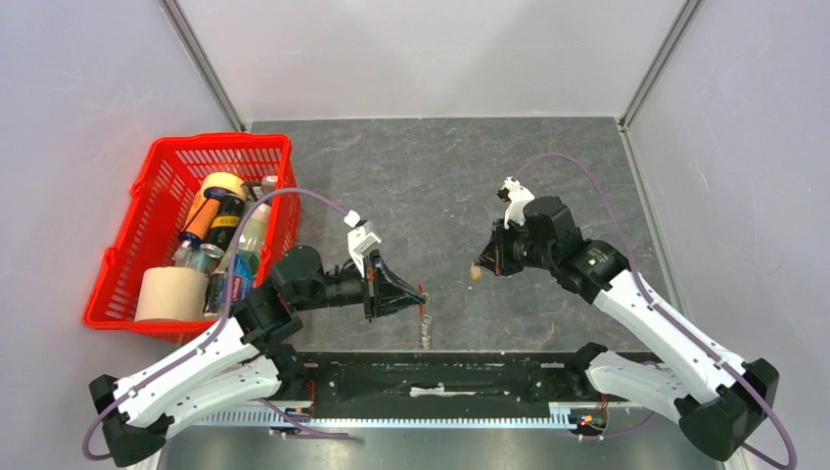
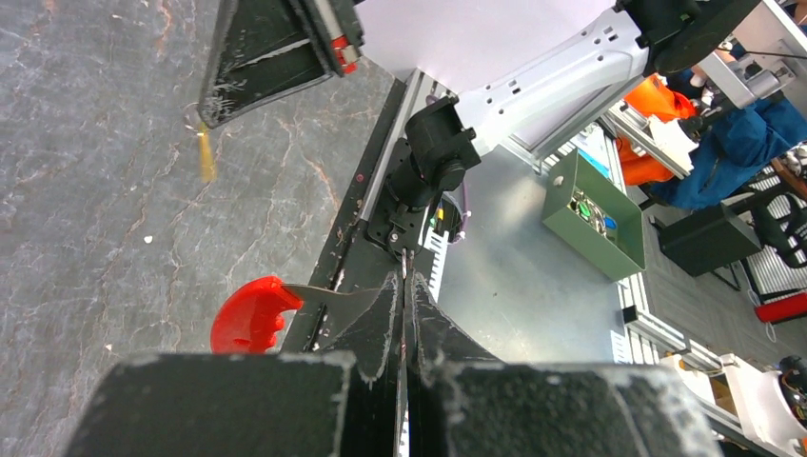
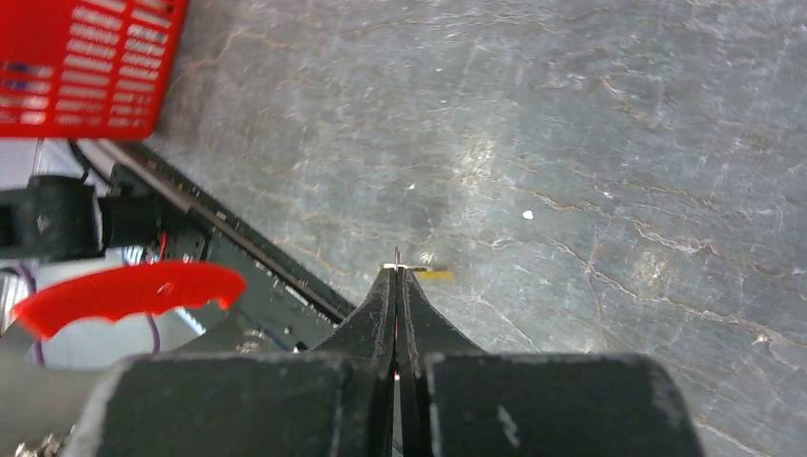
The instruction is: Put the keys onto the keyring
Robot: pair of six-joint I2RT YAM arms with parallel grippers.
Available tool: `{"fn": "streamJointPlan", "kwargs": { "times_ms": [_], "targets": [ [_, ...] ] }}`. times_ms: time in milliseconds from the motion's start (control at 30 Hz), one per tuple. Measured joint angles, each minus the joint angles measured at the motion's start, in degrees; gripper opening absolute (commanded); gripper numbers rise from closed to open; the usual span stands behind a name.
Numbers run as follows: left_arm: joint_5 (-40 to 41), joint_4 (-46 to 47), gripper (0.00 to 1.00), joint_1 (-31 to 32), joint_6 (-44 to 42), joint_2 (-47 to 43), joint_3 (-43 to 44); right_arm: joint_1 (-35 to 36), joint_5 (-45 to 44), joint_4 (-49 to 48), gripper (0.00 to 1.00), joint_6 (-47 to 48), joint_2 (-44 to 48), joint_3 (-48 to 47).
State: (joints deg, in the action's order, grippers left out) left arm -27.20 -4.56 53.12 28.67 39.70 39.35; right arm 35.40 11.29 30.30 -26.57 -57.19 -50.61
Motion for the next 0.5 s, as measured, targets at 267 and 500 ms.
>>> {"fn": "streamJointPlan", "kwargs": {
  "times_ms": [267, 500],
  "targets": [
    [4.4, -3.1, 0.02, 0.0, -1.8, 0.0, 2.4, 1.2, 8.9, 11.0, 0.0, 8.9, -0.3, -9.8],
    [10.2, -4.4, 0.02, 0.0, -2.7, 1.2, 2.4, 5.0, 14.2, 16.7, 0.0, 13.4, -2.7, -16.3]
  ]
}}
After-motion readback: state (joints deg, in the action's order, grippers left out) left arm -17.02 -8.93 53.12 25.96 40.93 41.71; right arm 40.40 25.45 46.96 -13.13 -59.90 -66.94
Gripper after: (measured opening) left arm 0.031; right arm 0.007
